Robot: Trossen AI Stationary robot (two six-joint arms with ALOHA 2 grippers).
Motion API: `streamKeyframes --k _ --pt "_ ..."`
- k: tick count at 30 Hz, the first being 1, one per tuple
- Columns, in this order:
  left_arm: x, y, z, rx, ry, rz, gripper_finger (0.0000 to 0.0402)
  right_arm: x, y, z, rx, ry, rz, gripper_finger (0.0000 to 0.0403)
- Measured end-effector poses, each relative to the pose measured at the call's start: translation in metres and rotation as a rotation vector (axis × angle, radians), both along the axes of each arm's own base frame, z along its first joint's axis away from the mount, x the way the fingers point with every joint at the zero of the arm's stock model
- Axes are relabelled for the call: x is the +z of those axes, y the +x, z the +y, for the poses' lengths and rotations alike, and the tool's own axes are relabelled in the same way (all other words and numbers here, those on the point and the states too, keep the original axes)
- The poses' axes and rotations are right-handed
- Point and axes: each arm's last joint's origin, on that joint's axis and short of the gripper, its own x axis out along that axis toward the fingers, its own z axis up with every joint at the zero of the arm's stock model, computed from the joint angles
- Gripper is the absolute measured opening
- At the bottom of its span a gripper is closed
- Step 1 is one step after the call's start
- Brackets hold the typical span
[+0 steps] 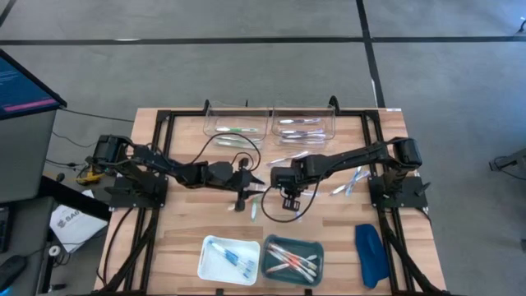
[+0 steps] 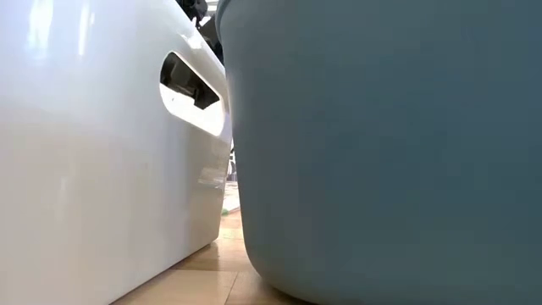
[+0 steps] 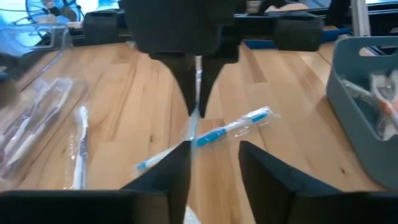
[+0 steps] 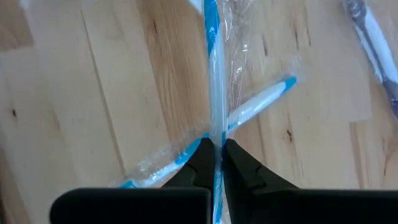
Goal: Pick & Place Toothbrushes
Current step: Put the blue toothbrush into the white bin
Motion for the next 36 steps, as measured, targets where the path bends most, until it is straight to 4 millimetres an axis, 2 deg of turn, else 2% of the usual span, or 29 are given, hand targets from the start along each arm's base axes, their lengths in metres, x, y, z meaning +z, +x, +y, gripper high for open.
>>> streamKeyframes --k 4,9,18,32,36 --pt "0.001 0.001 -0.002 -0.007 0.001 0.006 0.0161 0.005 0.002 0.003 0.007 -0.006 -0.018 0.0005" --pt "-0.001 0.000 -0.002 -0.007 0.001 0.027 0.0175 0.010 0.004 0.008 0.014 -0.043 -0.029 0.0005" --pt "-0.001 0.000 -0.001 0.018 0.011 0.025 0.0164 0.017 0.010 0.013 0.033 -0.042 -0.087 0.0005" --pt "-0.001 0.000 -0.001 0.034 0.018 0.025 0.0156 0.019 0.015 0.017 0.098 -0.087 -0.131 0.0007" --pt "-0.001 0.000 -0.001 0.032 0.017 0.025 0.0151 0.025 0.018 0.017 0.102 -0.107 -0.157 0.0005"
